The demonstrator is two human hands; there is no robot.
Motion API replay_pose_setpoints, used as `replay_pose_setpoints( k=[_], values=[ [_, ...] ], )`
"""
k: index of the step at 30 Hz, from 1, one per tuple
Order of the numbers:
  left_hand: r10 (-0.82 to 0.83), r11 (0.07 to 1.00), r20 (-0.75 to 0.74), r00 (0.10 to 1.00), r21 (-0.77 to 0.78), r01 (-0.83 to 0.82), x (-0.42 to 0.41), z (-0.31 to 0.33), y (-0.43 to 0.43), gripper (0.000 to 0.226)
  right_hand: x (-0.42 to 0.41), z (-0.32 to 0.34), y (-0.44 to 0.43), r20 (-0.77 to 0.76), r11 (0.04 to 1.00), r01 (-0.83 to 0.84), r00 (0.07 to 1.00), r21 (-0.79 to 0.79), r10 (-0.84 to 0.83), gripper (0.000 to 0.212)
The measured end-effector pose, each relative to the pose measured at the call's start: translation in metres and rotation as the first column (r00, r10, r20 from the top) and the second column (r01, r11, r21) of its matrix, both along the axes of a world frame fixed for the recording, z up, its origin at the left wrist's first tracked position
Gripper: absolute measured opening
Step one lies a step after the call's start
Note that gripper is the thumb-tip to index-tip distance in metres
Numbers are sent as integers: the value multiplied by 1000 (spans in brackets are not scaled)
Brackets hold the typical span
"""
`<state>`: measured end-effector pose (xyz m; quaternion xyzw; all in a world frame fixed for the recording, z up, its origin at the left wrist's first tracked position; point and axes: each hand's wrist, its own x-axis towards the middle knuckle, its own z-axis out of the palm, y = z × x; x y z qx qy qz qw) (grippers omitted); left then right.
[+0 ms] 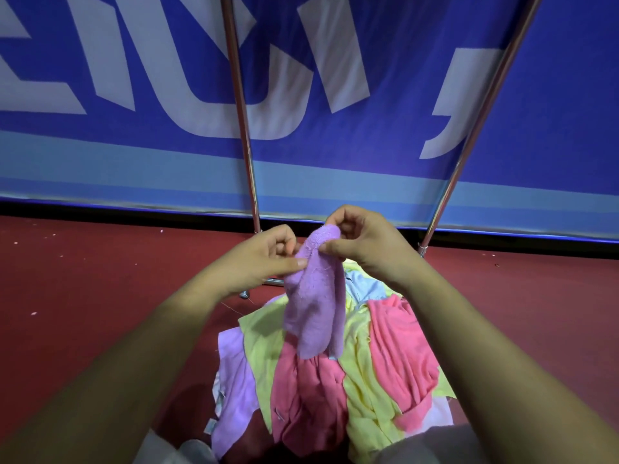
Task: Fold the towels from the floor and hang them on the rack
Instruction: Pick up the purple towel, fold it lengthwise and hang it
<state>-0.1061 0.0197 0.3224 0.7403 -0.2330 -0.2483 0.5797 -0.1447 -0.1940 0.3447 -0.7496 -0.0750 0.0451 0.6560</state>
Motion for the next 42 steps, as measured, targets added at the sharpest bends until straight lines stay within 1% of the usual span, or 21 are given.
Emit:
replay_pose_setpoints(
  k=[3,7,9,11,12,13,16,18,20,22,24,26,29,31,32,34,36,38,39,40,42],
  values=[
    [-26,1000,-1,1000,3,26,-4,6,1,28,-4,4,1,0,999,-30,1000,-18,30,16],
    [19,976,373,928,195,-98,0,19,6,16,-6,8,-4,10,988,12,1000,-154,-10,18],
    [-7,958,585,811,236,-162,0,21,10,10,-3,3,-5,66,924,2,998,-382,25,12],
    [-192,890,796,575,387,-239,2,14,14,10,-2,0,-5,173,769,57,983,-637,70,12],
    [-266,848,828,493,444,-289,4,10,17,10,-2,2,-4,211,727,97,975,-680,67,12],
    [-296,820,827,477,476,-317,6,9,20,8,-2,4,-6,227,734,125,973,-668,40,13],
    [-233,887,773,590,418,-198,4,7,27,7,-2,8,-7,120,922,63,993,-381,-18,9],
    [-79,959,697,713,248,-136,-3,12,20,17,-2,0,1,13,978,-61,998,-199,65,28],
    [88,983,559,825,84,-162,-8,19,12,20,-1,-10,13,-74,972,-182,982,-149,172,46],
    [142,984,466,874,29,-175,-8,22,11,19,0,-12,20,-86,949,-253,967,-189,240,30],
    [83,993,361,929,43,-106,-5,22,19,21,1,-7,17,-34,954,-194,981,-230,191,17],
    [-32,990,239,971,140,-2,1,18,32,27,3,-2,11,23,986,-59,998,-158,64,17],
    [-188,893,155,970,437,103,11,9,49,39,3,5,-1,53,995,89,994,51,-91,19],
    [-169,833,259,951,554,-2,17,5,55,35,3,7,-6,49,990,143,988,21,-143,17],
    [-128,839,329,936,539,-74,19,5,55,33,4,7,-8,39,987,146,989,-61,-144,17],
    [40,911,381,924,365,-190,18,8,51,22,2,9,-13,-27,967,76,996,-243,-85,18],
    [257,954,260,931,85,-287,16,14,45,9,-1,11,-17,-112,964,-3,993,-267,-28,17],
    [370,929,124,921,-82,-362,16,17,41,6,-1,11,-21,-79,961,49,994,-272,-73,16],
    [393,919,148,907,-75,-386,17,16,40,5,0,10,-22,-19,948,119,991,-295,-130,18],
    [384,917,255,887,6,-399,19,15,42,5,2,9,-21,47,933,202,979,-298,-197,18],
    [190,868,523,831,306,-391,24,9,48,13,6,7,-22,144,898,372,927,-236,-346,16]
  ],
)
